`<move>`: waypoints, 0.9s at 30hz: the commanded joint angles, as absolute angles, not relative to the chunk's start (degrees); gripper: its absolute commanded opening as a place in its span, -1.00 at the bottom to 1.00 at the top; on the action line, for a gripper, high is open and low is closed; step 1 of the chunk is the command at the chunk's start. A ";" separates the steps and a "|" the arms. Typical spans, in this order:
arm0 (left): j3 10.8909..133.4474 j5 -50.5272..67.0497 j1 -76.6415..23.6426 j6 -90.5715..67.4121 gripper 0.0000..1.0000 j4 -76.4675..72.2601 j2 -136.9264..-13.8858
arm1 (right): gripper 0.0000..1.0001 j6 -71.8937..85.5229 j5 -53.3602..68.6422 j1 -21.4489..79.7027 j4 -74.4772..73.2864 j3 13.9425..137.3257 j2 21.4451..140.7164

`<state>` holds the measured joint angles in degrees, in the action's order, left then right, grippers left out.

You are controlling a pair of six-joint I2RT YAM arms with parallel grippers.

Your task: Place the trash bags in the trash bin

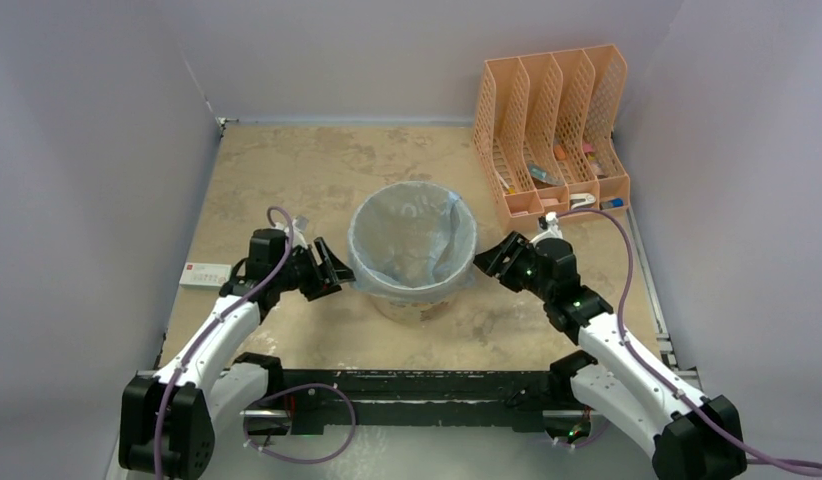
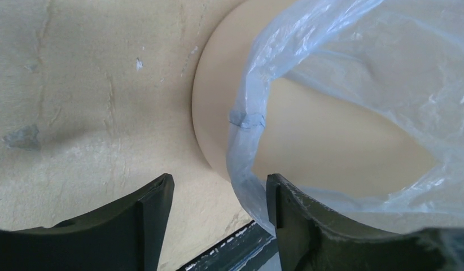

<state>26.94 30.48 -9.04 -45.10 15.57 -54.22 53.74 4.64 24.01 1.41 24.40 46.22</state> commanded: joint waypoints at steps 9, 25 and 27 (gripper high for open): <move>26.27 38.57 -9.14 -43.11 -0.15 9.20 -56.40 | -0.13 49.88 15.89 24.24 5.60 23.75 46.46; 25.40 38.58 -9.14 -43.28 -0.34 8.64 -56.52 | 0.07 49.77 3.98 24.33 -4.40 27.78 40.38; 25.34 38.71 -9.14 -43.34 -0.28 8.55 -56.64 | 0.13 48.51 4.16 24.24 -4.00 27.88 38.19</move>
